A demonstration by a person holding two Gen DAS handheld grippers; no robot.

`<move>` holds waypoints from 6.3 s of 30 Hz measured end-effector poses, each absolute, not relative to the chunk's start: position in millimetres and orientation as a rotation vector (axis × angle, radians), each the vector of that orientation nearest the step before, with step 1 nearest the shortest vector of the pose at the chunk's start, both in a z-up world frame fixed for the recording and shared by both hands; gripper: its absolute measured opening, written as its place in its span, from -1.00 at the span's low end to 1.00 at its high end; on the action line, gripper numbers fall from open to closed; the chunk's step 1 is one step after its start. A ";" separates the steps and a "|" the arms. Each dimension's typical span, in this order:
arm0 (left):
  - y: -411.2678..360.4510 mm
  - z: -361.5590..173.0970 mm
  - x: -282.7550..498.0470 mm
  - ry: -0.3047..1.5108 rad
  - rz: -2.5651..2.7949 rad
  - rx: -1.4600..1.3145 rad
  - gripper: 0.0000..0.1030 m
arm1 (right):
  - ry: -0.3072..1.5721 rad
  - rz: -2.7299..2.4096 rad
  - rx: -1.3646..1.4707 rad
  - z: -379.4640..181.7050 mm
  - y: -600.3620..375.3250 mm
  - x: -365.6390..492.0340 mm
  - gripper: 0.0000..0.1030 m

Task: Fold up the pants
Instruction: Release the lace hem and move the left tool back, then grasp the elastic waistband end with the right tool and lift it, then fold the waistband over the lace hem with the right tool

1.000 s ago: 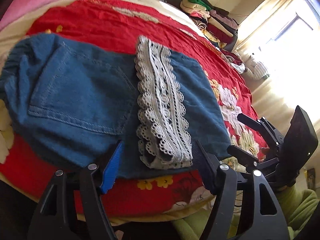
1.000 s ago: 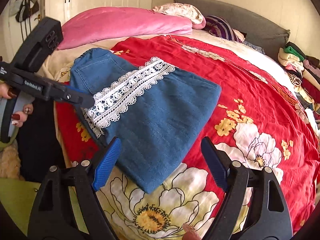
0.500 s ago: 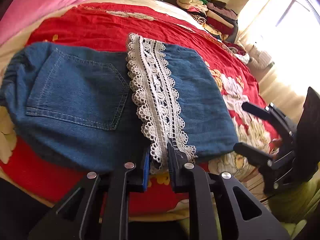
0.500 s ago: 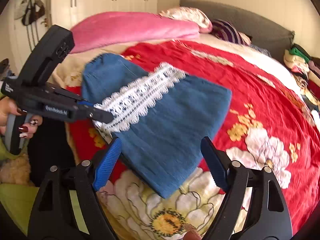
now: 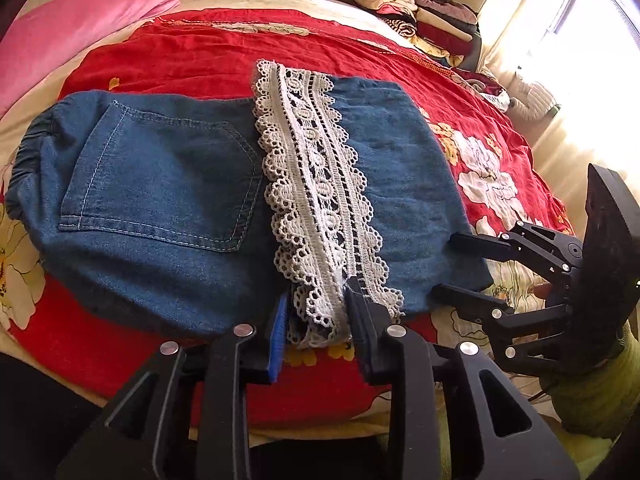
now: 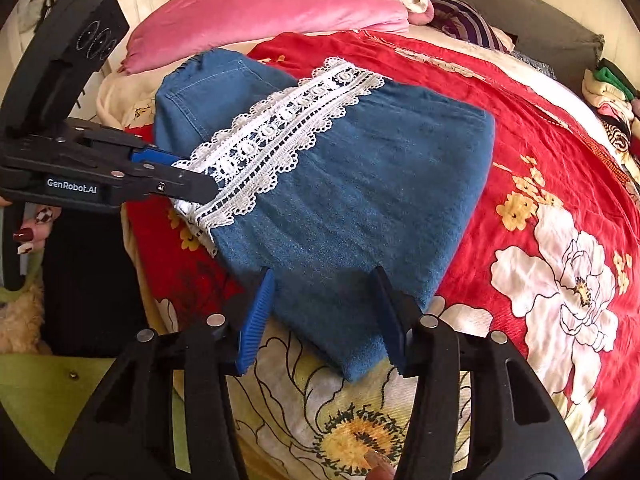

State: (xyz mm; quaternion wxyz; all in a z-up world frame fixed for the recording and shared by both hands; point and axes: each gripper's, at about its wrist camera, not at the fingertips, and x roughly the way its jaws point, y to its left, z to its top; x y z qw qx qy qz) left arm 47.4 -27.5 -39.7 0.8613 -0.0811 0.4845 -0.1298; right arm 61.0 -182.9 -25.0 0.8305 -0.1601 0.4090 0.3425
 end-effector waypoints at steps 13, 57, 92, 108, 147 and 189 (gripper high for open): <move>-29.6 -27.0 40.6 0.977 -0.256 -0.131 -0.28 | 0.843 0.701 -0.270 -6.1 -196.3 60.5 0.09; 42.6 37.4 8.4 0.765 -0.050 -0.125 0.86 | 0.635 0.707 -0.289 82.5 -146.2 86.5 0.71; 150.5 -46.0 51.9 0.900 -0.036 -0.478 -0.05 | 1.035 1.203 -0.571 14.5 112.8 186.7 0.58; 122.8 -24.5 39.5 0.855 -0.157 -0.539 0.81 | 0.863 1.342 -0.211 63.3 10.5 191.8 -0.51; -39.5 0.9 54.2 0.876 -0.398 -0.200 0.72 | 0.875 0.807 -0.062 10.3 -205.9 178.2 -0.01; -26.9 -24.7 58.8 0.957 -0.317 -0.151 -0.62 | 0.890 0.802 -0.500 -5.2 -96.0 203.0 -0.90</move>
